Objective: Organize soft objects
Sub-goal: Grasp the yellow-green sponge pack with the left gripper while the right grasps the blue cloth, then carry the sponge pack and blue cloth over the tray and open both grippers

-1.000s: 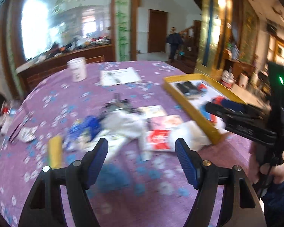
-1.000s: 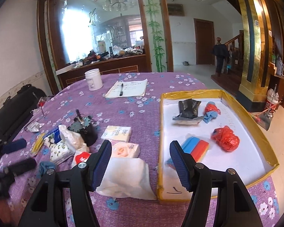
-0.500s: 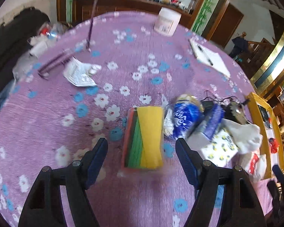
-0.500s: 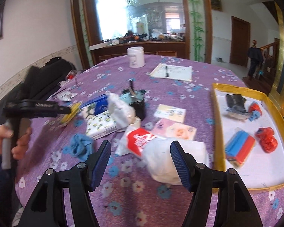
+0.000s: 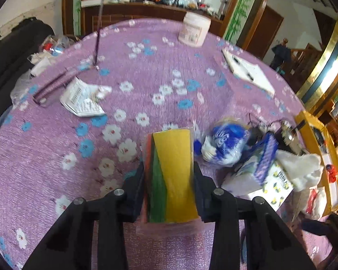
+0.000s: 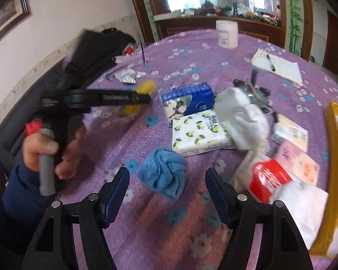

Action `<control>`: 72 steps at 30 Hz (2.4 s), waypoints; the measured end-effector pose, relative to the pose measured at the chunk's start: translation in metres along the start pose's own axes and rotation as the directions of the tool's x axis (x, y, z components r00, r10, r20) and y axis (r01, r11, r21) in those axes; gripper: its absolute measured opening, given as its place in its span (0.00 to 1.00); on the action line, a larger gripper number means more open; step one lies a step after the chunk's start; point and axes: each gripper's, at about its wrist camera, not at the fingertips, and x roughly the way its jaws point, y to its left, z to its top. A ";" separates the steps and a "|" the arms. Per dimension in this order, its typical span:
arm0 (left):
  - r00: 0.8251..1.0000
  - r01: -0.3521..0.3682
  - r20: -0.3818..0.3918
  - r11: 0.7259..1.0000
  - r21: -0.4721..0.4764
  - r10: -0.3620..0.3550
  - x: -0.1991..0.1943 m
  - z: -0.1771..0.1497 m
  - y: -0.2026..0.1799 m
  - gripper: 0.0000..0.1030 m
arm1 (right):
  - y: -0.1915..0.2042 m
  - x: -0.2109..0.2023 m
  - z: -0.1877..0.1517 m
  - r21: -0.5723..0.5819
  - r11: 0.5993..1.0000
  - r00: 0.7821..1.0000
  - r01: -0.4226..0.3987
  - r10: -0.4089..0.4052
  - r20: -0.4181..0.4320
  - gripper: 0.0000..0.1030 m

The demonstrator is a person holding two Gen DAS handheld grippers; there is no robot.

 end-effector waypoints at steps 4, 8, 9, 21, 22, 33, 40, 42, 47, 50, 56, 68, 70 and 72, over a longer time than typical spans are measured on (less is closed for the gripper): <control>0.997 -0.001 0.075 1.000 0.008 0.000 -0.015 0.001 -0.001 0.35 | 0.001 0.027 0.003 0.002 1.000 0.999 -0.024 0.024 -0.030 0.42; 0.995 0.012 0.100 0.999 0.030 -0.015 -0.019 0.002 -0.008 0.35 | 0.004 0.021 -0.001 -0.031 0.998 0.998 -0.047 0.048 0.048 0.33; 0.994 0.015 0.109 0.999 0.041 -0.020 -0.021 0.001 -0.011 0.35 | 0.003 0.015 -0.002 -0.031 0.998 0.995 -0.053 0.055 0.087 0.33; 0.975 0.011 0.212 0.969 0.246 -0.065 -0.041 -0.018 -0.059 0.35 | -0.051 -0.055 -0.002 0.157 0.986 0.893 0.048 -0.112 0.436 0.32; 0.973 0.003 0.220 0.966 0.260 -0.062 -0.043 -0.020 -0.061 0.35 | -0.055 -0.056 -0.002 0.177 0.983 0.892 0.046 -0.120 0.436 0.32; 0.966 0.018 0.241 0.955 0.295 -0.092 -0.047 -0.025 -0.069 0.35 | -0.077 -0.065 -0.001 0.256 0.966 0.890 0.049 -0.159 0.428 0.32; 0.966 0.029 0.236 0.948 0.316 -0.108 -0.052 -0.028 -0.078 0.35 | -0.090 -0.071 -0.002 0.307 0.949 0.877 0.080 -0.213 0.431 0.32; 0.967 0.042 0.226 0.947 0.318 -0.119 -0.058 -0.029 -0.083 0.35 | -0.097 -0.076 -0.002 0.328 0.940 0.872 0.097 -0.239 0.428 0.32; 0.958 0.073 0.236 0.934 0.348 -0.163 -0.079 -0.030 -0.105 0.35 | -0.112 -0.097 -0.006 0.386 0.917 0.862 0.101 -0.274 0.426 0.32; 0.954 0.111 0.220 0.921 0.375 -0.205 -0.084 -0.030 -0.126 0.35 | -0.118 -0.111 -0.010 0.405 0.906 0.851 0.121 -0.305 0.428 0.32; 0.946 0.171 0.178 0.883 0.438 -0.271 -0.082 -0.031 -0.183 0.35 | -0.139 -0.150 -0.019 0.458 0.868 0.819 0.190 -0.398 0.413 0.32; 0.929 0.314 0.005 0.796 0.517 -0.370 -0.038 -0.039 -0.333 0.35 | -0.269 -0.191 -0.046 0.634 0.651 0.713 0.418 -0.667 0.214 0.32; 0.930 0.324 -0.023 0.789 0.522 -0.367 -0.026 -0.041 -0.355 0.35 | -0.286 -0.192 -0.060 0.667 0.631 0.727 0.396 -0.659 0.192 0.32; 0.933 0.329 -0.053 0.780 0.533 -0.357 -0.010 -0.045 -0.377 0.35 | -0.302 -0.193 -0.069 0.687 0.621 0.750 0.377 -0.640 0.167 0.32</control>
